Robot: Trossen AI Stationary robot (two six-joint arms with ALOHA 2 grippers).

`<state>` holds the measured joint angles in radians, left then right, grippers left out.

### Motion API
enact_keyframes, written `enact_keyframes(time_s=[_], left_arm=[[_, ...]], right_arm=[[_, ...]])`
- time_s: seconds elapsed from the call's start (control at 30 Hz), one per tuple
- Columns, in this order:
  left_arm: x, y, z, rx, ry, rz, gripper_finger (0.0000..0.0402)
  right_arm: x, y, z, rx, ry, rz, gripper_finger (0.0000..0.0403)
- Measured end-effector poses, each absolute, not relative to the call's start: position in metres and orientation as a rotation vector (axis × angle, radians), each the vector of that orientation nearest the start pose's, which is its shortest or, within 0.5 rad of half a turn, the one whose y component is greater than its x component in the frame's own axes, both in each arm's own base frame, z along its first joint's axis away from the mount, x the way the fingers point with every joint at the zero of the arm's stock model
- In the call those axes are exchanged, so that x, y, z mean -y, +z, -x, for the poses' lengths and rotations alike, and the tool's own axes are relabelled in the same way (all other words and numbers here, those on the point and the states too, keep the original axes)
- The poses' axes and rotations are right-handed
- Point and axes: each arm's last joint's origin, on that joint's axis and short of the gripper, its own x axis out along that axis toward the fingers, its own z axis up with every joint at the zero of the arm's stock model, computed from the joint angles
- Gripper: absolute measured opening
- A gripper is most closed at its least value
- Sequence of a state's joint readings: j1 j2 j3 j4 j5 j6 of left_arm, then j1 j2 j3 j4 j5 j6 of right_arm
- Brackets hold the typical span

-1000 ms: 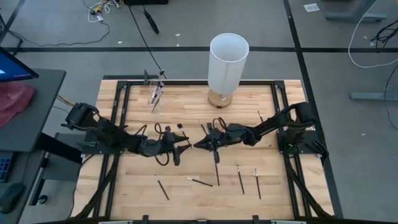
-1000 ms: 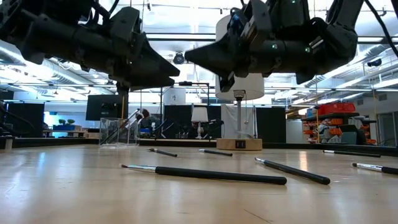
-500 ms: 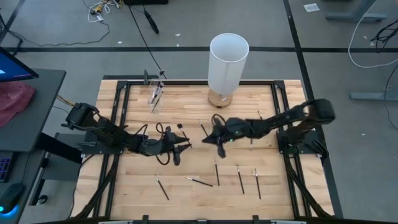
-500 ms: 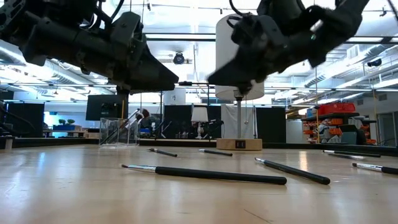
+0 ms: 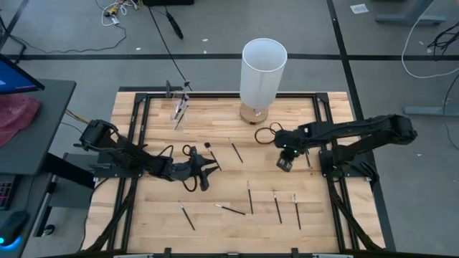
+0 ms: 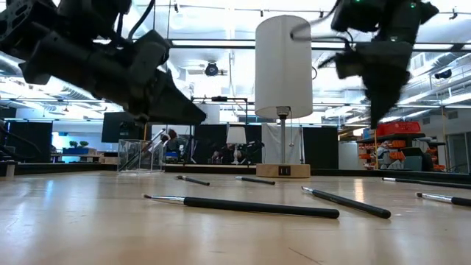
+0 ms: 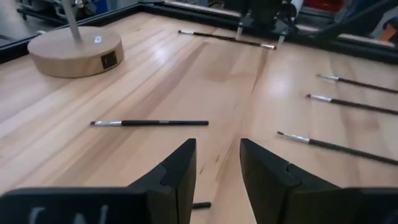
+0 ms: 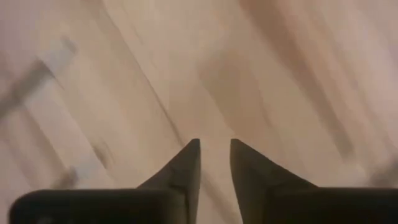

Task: Put items in baskets/containers
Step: Put the black eyeshadow brush into the transparent organizer

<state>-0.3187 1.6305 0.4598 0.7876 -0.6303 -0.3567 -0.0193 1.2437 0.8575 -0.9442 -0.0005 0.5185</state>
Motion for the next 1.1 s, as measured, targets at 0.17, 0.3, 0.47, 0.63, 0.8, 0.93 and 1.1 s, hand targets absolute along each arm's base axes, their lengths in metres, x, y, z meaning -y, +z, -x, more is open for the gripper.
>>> enact_keyframes(time_s=[0.17, 0.3, 0.47, 0.63, 0.8, 0.93, 1.1], left_arm=[[0.069, 0.121, -0.264, -0.304, 0.377, 0.170, 0.0126], [0.069, 0.114, -0.264, -0.322, 0.385, 0.181, 0.0126], [0.071, 0.110, -0.264, -0.329, 0.387, 0.189, 0.0126], [0.076, 0.111, -0.262, -0.320, 0.384, 0.182, 0.0126], [0.082, 0.111, -0.260, -0.318, 0.374, 0.175, 0.0126], [0.084, 0.111, -0.259, -0.311, 0.390, 0.167, 0.0126], [0.083, 0.111, -0.259, -0.310, 0.396, 0.165, 0.0126]], right_arm=[[0.002, 0.208, -0.198, -1.666, -0.345, -0.467, 0.0131], [0.006, 0.186, -0.197, -1.951, -0.319, -0.355, 0.0157], [0.020, 0.156, -0.207, -2.114, -0.296, -0.273, 0.0189], [0.042, 0.132, -0.206, -2.116, -0.245, -0.317, 0.0211], [0.058, 0.120, -0.190, -2.150, -0.298, -0.413, 0.0222], [0.063, 0.112, -0.179, -2.154, -0.310, -0.458, 0.0223], [0.063, 0.107, -0.178, -2.109, -0.261, -0.522, 0.0199]])
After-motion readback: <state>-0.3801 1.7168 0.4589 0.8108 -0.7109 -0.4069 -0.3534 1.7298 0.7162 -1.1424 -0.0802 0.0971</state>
